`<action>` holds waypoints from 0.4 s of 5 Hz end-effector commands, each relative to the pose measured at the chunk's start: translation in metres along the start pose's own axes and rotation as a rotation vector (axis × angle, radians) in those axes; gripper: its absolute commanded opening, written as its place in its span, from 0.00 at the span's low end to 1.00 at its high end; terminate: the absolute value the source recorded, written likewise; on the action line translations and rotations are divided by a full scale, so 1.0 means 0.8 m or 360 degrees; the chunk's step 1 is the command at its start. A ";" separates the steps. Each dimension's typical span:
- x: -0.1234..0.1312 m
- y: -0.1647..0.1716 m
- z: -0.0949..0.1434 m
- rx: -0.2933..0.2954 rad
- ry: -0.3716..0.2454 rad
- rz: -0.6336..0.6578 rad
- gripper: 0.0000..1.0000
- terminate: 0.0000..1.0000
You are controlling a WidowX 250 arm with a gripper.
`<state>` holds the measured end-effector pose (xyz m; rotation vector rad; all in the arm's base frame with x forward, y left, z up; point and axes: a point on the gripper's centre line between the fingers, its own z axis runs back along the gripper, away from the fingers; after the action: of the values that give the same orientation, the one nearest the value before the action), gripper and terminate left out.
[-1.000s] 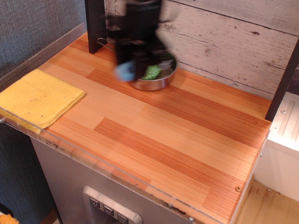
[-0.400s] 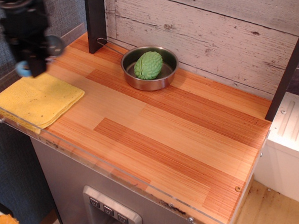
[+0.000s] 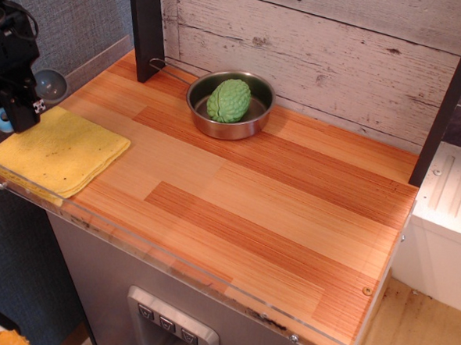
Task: Place the scoop on top of the towel
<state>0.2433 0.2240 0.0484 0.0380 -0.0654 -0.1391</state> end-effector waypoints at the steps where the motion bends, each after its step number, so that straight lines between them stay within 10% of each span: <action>1: 0.012 -0.012 0.017 0.0041 -0.0004 -0.0030 0.00 0.00; 2: 0.011 -0.011 0.016 0.0051 0.0028 0.0030 0.00 0.00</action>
<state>0.2454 0.2123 0.0460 0.0443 -0.0195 -0.1127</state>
